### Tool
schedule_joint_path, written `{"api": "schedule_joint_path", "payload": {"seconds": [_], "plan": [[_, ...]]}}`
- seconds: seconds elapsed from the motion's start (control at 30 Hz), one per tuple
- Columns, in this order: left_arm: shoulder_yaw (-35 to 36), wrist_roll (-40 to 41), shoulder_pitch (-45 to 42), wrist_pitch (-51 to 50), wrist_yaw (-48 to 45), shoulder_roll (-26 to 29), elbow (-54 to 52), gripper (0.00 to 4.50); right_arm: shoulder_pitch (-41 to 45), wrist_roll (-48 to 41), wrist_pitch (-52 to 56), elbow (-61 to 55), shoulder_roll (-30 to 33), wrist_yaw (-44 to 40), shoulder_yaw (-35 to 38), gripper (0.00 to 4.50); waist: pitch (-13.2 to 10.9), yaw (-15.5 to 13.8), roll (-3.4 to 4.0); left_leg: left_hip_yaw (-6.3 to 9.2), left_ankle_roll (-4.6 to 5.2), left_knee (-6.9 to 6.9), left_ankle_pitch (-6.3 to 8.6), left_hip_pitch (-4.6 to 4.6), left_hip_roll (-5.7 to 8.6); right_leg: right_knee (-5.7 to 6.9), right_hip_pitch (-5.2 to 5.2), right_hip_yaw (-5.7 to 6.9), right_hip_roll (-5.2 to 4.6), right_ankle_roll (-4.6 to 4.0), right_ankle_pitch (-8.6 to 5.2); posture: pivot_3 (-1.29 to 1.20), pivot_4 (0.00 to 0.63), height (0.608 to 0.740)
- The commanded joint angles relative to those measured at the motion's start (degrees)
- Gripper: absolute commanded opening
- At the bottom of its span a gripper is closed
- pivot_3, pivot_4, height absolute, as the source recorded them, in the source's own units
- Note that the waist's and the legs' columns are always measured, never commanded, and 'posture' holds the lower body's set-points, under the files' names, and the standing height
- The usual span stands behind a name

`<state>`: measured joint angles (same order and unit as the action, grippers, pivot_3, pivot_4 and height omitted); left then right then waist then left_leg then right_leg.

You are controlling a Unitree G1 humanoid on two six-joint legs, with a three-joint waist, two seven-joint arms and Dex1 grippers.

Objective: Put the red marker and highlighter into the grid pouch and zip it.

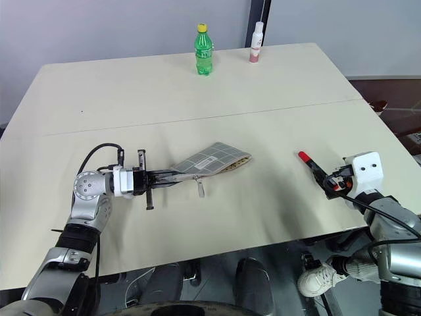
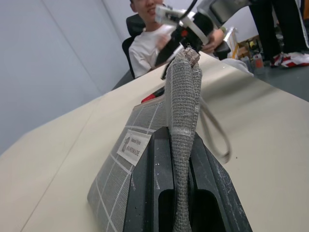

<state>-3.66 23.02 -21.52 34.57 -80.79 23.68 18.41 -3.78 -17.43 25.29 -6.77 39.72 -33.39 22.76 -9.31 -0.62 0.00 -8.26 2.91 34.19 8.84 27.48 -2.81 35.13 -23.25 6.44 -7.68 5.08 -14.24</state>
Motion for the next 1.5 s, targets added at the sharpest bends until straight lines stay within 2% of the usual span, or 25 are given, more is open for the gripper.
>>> {"api": "schedule_joint_path", "payload": {"seconds": [0.03, 0.13, 0.23, 0.37, 0.47, 0.6, 0.73, 1.03, 1.3, 1.5], "plan": [[0.09, -0.12, -0.25, 0.86, 0.69, 0.37, -0.7, 0.0, 1.99, -2.79, 4.89, 0.86, 1.98, -2.54, 0.0, 4.45, 0.0, 0.11, 0.0, 0.0, 0.0, 0.0, 0.0, 0.0, -0.01, 0.0, 0.0, 0.0, 0.01, 0.0, 0.0, 0.0, 0.15, 0.74], [0.07, -0.27, 0.32, 0.71, 1.28, 0.4, -1.55, 0.0, 2.97, -2.09, 7.49, 2.85, 3.68, -3.7, -1.63, 4.45, 0.01, 0.09, 0.01, 0.0, 0.01, 0.03, -0.01, -0.01, -0.01, 0.05, 0.01, 0.0, 0.02, 0.01, 0.01, 0.0, 0.15, 0.74], [-0.27, -0.56, 1.24, 0.64, 2.11, 0.39, -2.79, 0.0, 4.71, -0.97, 9.56, 5.28, 4.51, -2.46, -2.4, 3.69, 0.01, -0.09, 0.02, 0.0, 0.01, 0.05, 0.0, -0.01, 0.0, 0.05, 0.02, 0.01, 0.0, 0.01, 0.01, 0.0, 0.15, 0.74], [-0.42, -0.89, 1.9, 0.68, 2.75, 0.52, -3.47, 0.0, 5.63, -2.34, 11.15, 4.16, 3.95, -2.75, -2.43, 1.8, 0.01, -0.18, 0.01, 0.01, 0.01, 0.08, 0.0, -0.01, 0.01, 0.04, 0.05, 0.01, -0.01, 0.01, 0.01, 0.0, 0.15, 0.74], [-0.4, -1.04, 1.85, 0.61, 3.0, 0.6, -3.54, 0.0, 5.66, -4.09, 7.24, 0.18, 3.16, -5.61, -2.44, 0.39, 0.01, -0.06, 0.02, 0.01, 0.01, 0.07, 0.0, -0.01, 0.01, 0.04, 0.04, 0.01, -0.01, 0.01, 0.01, 0.0, 0.15, 0.74], [-0.48, -1.14, 1.35, 0.81, 3.13, 0.48, -3.23, 0.0, 1.3, 1.77, -11.42, -5.52, 5.99, -14.22, -7.5, 0.36, 0.0, -0.07, 0.05, 0.0, 0.01, 0.05, 0.0, -0.01, 0.0, 0.05, 0.02, 0.01, 0.02, 0.04, 0.0, 0.0, 0.15, 0.74], [-0.65, -1.27, 0.37, 1.03, 3.17, 0.07, -2.55, 0.0, 0.77, 2.47, -18.24, -8.54, 5.42, -16.63, -9.86, 0.36, 0.0, -0.14, 0.05, 0.02, 0.0, 0.05, 0.0, -0.01, 0.01, 0.03, 0.04, 0.04, -0.01, 0.05, -0.02, 0.0, 0.15, 0.74], [-0.79, -1.3, -0.59, 1.46, 2.98, -0.32, -2.01, 0.0, 3.54, 7.48, -23.94, -6.92, 5.34, -16.44, -14.88, 0.36, 0.0, -0.05, 0.04, 0.02, -0.01, 0.07, 0.0, -0.01, 0.01, 0.02, 0.03, 0.03, -0.01, 0.03, -0.01, 0.0, 0.15, 0.74], [-0.76, -1.48, -0.28, 1.61, 3.17, 0.0, -2.24, 0.0, 4.89, 9.57, -27.73, -4.79, 6.57, -17.42, -15.52, 0.36, 0.0, -0.1, 0.04, 0.02, -0.01, 0.07, 0.0, -0.01, 0.01, 0.01, 0.04, 0.03, -0.02, 0.03, -0.01, 0.0, 0.15, 0.74], [-1.39, -1.71, -0.34, 2.18, 2.23, 0.51, -2.48, 0.0, 9.39, 12.61, -30.11, -6.79, 6.92, -18.55, -20.02, 0.36, 0.0, -0.03, 0.04, 0.02, -0.01, 0.07, 0.0, -0.01, 0.0, 0.02, 0.03, 0.03, -0.01, 0.03, -0.01, 0.0, 0.15, 0.74]]}}
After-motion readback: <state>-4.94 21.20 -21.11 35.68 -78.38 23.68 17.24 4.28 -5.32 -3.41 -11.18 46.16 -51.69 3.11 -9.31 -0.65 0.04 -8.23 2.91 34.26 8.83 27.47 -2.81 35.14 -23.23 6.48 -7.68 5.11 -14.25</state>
